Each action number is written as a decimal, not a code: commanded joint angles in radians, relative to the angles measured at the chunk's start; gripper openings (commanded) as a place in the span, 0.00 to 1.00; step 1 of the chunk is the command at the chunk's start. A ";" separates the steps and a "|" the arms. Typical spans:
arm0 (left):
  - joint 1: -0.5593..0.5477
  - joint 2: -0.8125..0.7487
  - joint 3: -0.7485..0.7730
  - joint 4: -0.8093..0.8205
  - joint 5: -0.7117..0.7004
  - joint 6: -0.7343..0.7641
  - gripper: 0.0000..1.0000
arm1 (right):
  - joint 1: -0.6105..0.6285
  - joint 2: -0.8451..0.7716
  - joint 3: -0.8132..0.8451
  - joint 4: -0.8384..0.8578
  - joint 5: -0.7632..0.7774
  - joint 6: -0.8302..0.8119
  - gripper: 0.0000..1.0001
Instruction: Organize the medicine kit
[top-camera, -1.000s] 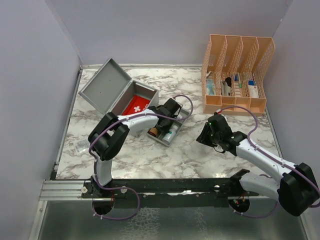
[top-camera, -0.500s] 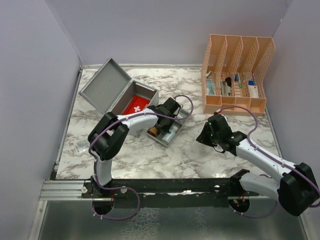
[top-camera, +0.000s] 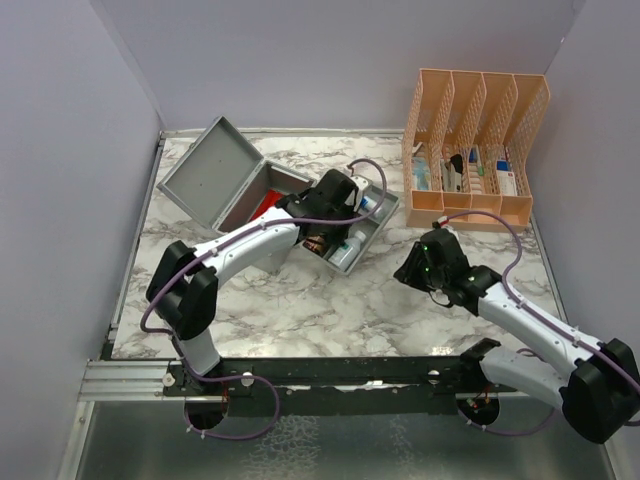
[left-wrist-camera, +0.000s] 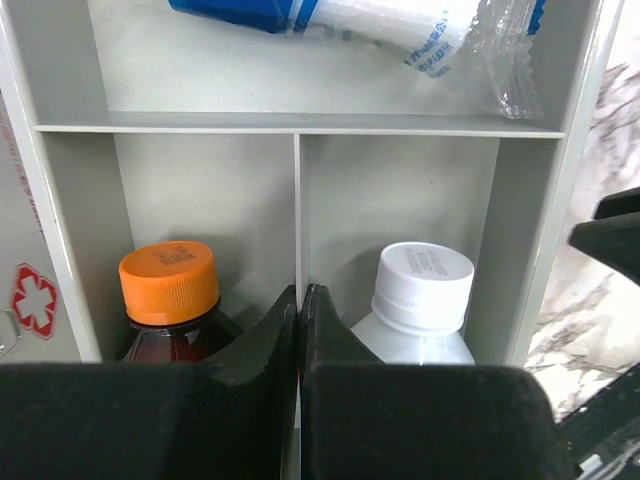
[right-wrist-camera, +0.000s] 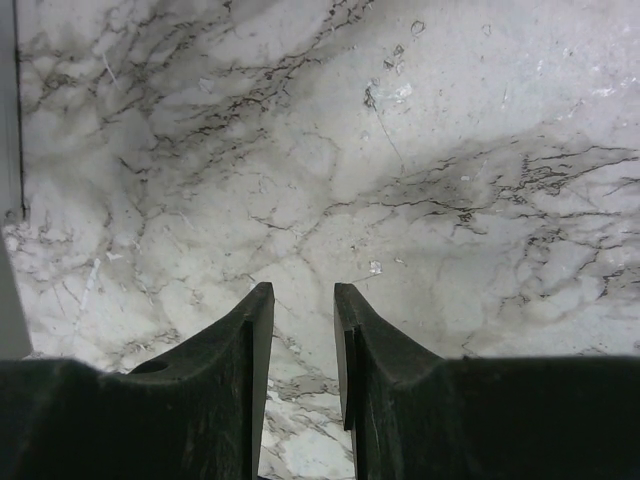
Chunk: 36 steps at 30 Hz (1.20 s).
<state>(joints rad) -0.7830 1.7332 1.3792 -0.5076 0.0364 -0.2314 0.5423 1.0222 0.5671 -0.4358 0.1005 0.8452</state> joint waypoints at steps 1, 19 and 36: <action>-0.002 -0.094 0.099 -0.032 0.035 -0.019 0.00 | 0.003 -0.052 0.016 -0.011 0.063 0.028 0.31; 0.103 -0.131 0.305 -0.275 -0.135 0.139 0.00 | 0.004 -0.027 0.021 0.014 0.030 0.025 0.31; 0.446 -0.246 0.161 -0.270 0.019 0.364 0.00 | 0.004 -0.027 0.011 0.020 0.024 0.001 0.31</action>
<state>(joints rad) -0.3775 1.5448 1.5806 -0.8249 -0.0227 0.0227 0.5423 0.9958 0.5674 -0.4423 0.1196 0.8597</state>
